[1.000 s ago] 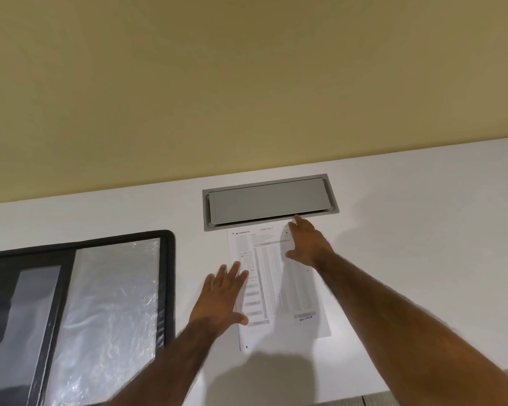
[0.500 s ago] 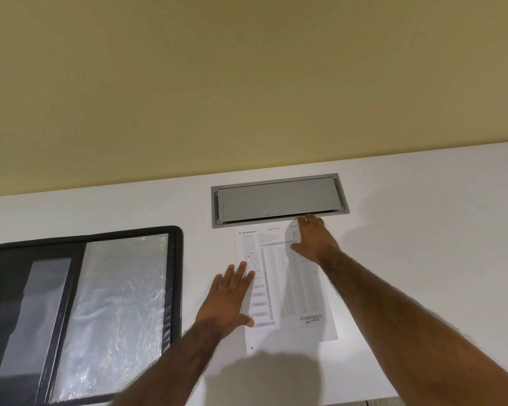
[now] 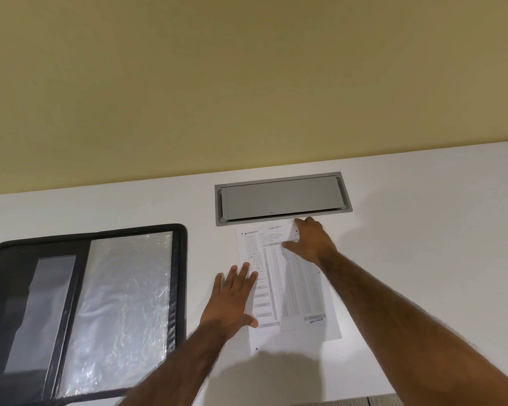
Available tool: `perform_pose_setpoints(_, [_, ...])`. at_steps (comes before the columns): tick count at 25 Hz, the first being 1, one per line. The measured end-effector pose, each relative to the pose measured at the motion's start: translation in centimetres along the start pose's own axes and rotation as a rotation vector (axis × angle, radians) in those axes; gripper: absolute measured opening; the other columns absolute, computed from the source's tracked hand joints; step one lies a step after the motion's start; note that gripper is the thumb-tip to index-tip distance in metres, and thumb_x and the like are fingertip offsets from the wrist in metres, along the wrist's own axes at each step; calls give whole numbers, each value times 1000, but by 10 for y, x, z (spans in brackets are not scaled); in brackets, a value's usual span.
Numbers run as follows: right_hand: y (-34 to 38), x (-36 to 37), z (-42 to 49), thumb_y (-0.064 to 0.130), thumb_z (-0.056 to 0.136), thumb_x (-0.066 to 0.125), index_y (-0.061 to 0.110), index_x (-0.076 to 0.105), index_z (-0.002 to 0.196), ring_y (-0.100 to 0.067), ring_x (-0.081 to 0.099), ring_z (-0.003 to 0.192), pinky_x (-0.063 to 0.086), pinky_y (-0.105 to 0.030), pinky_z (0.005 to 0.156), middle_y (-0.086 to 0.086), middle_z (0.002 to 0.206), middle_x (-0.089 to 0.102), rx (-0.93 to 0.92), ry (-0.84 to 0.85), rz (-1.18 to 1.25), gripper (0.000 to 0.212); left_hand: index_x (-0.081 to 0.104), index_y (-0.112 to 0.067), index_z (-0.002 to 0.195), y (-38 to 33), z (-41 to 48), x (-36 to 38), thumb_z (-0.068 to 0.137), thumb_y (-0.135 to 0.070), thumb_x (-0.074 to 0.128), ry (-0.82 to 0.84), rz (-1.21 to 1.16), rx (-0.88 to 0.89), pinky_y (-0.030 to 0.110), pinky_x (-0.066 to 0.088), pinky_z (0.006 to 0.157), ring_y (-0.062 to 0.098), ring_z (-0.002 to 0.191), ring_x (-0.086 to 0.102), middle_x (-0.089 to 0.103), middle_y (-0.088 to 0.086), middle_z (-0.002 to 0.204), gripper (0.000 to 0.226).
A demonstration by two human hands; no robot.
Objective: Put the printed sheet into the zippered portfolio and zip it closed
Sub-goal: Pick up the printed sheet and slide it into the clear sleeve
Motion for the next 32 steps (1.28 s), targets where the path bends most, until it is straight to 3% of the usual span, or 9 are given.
perform_pose_setpoints(3, [-10,-6,-11,42,80,78,15,39,147,-28,50,130,44,-40,105,-5,143,51,156,-76,502,82,-14,-28,157,1,0,1,86,-59,64,-10,-16,1,47,-15,119,26,149,-28,-33,-2,160,110])
perform_pose_setpoints(6, [-26,-4,-37,16,83,77,9,42,142,-26,67,105,56,-39,87,-4,121,64,320,-118,942,68,-13,-29,158,2,1,3,86,-57,66,-36,-59,5,45,-14,119,24,149,-28,-32,-3,161,110])
perform_pose_setpoints(8, [-32,7,-57,1,85,68,1,59,123,-24,70,85,56,-32,72,-7,101,72,343,-7,917,39,-13,-29,157,3,0,2,85,-57,67,-39,-63,4,44,-14,119,23,149,-27,-31,-4,161,111])
perform_pose_setpoints(11, [-38,20,-78,-6,85,57,4,68,108,-27,71,87,56,-37,78,-13,103,74,350,46,896,28,-6,-31,158,4,-3,-3,81,-62,68,-51,-170,26,47,0,125,21,154,-12,-17,-9,166,112])
perform_pose_setpoints(14, [-31,3,-93,-2,90,57,13,67,120,-22,71,102,55,-39,93,-5,115,73,229,55,991,35,31,-42,143,-1,-13,-39,73,-50,83,-233,-905,-59,24,35,110,-4,133,43,38,-32,147,87])
perform_pose_setpoints(18, [-18,-37,-112,-3,92,57,12,65,125,-24,67,112,50,-39,96,-6,122,71,14,34,1151,37,70,-22,116,-1,-14,-78,89,-29,69,-304,-1612,-118,21,56,77,27,111,69,74,3,118,28])
perform_pose_setpoints(22, [-8,-70,-124,-3,90,60,12,69,119,-32,69,107,53,-43,91,-11,116,73,-16,-50,1197,34,68,-18,121,-10,-18,-124,91,-19,70,-316,-1633,52,35,57,87,30,111,69,74,6,117,30])
perform_pose_setpoints(26, [15,-82,-134,0,92,60,20,70,113,-17,72,95,56,-24,73,2,105,76,-30,-148,1084,31,65,-23,123,-28,-25,-152,94,-18,67,-415,-1602,98,40,55,95,23,111,69,73,2,119,30])
perform_pose_setpoints(32, [23,-86,-139,-3,91,60,24,69,105,-12,70,91,54,-21,70,4,99,76,-40,-246,1113,31,72,-32,106,-34,-43,-161,93,-16,65,-503,-1566,144,26,57,82,17,103,72,76,-3,109,22])
Point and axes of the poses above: each hand's wrist, its own z-axis towards the middle knuckle, its own x-axis out of the palm, y = z × x, the point moved 3 cm from there along z, towards the middle knuckle
